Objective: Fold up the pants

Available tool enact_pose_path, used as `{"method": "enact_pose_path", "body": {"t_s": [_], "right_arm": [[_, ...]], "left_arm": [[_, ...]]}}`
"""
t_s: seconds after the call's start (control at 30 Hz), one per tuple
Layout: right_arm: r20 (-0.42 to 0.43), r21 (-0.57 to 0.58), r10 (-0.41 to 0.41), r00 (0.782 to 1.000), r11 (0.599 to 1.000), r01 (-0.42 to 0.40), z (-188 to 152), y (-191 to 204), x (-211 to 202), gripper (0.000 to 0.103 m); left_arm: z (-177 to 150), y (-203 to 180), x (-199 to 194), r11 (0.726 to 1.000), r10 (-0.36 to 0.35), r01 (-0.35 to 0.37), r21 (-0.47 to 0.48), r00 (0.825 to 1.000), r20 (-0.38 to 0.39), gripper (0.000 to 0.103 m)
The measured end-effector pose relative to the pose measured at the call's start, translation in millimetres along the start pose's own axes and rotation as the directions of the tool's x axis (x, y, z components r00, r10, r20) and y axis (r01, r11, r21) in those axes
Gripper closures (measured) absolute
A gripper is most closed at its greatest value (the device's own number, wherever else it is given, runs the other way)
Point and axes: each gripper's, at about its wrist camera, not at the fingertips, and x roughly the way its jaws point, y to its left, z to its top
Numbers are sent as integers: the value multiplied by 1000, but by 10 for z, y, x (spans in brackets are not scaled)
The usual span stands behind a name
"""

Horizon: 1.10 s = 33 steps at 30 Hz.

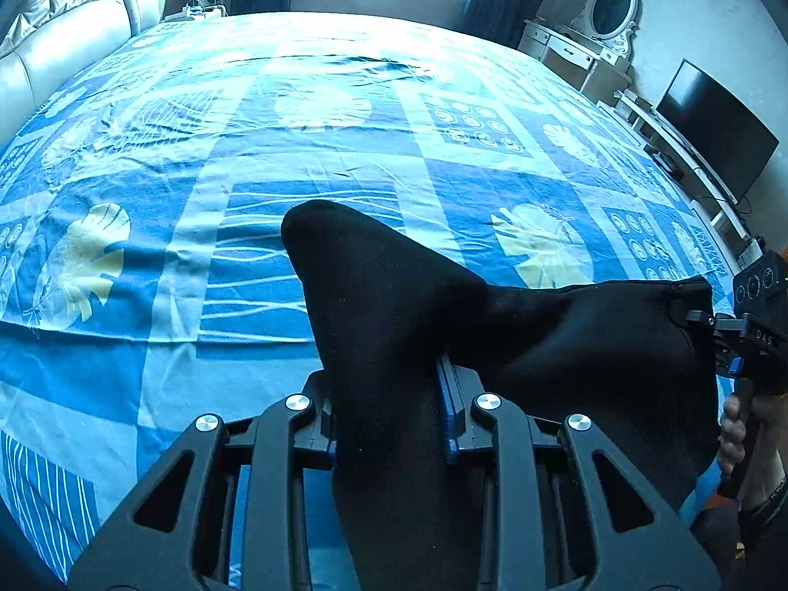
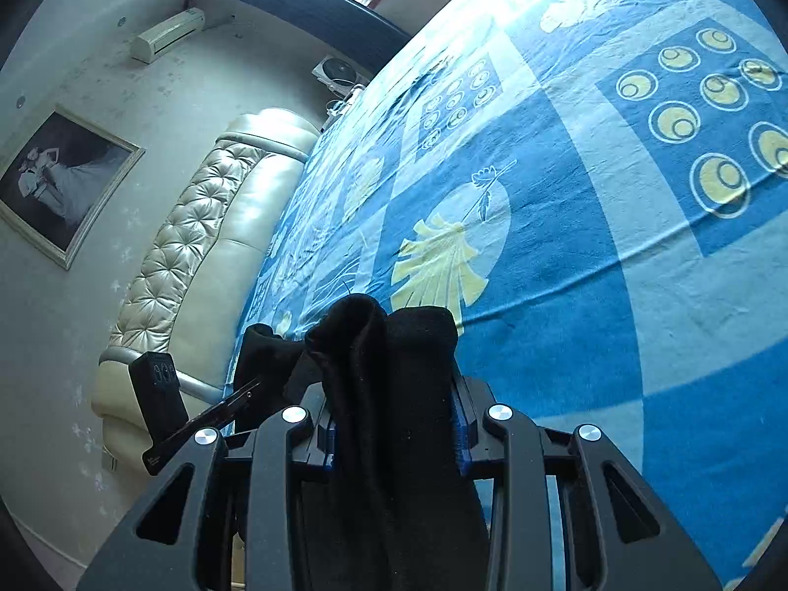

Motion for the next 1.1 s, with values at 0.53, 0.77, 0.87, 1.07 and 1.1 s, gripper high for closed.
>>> {"method": "enact_pose_path", "body": {"t_s": [0.53, 0.77, 0.87, 1.07, 1.1], "right_arm": [[-29, 82, 20, 999, 996, -17, -39, -380, 183, 68], [-44, 105, 50, 998, 993, -45, -57, -376, 114, 54], [-48, 114, 67, 997, 992, -61, -124, -353, 0, 41], [-74, 103, 74, 994, 992, -67, -510, -307, -285, 33], [-77, 103, 78, 994, 992, -70, -579, -302, -314, 33]], "left_arm": [[-118, 77, 213, 999, 42, -42, 4, 999, -3, 68], [-141, 75, 150, 998, 66, -66, 6, 998, -3, 56], [-226, 109, 17, 999, 41, -41, -28, 999, -2, 50], [-646, 154, -318, 995, -28, 26, -96, 999, -18, 29], [-738, 165, -370, 993, -35, 33, -114, 999, -17, 27]]}}
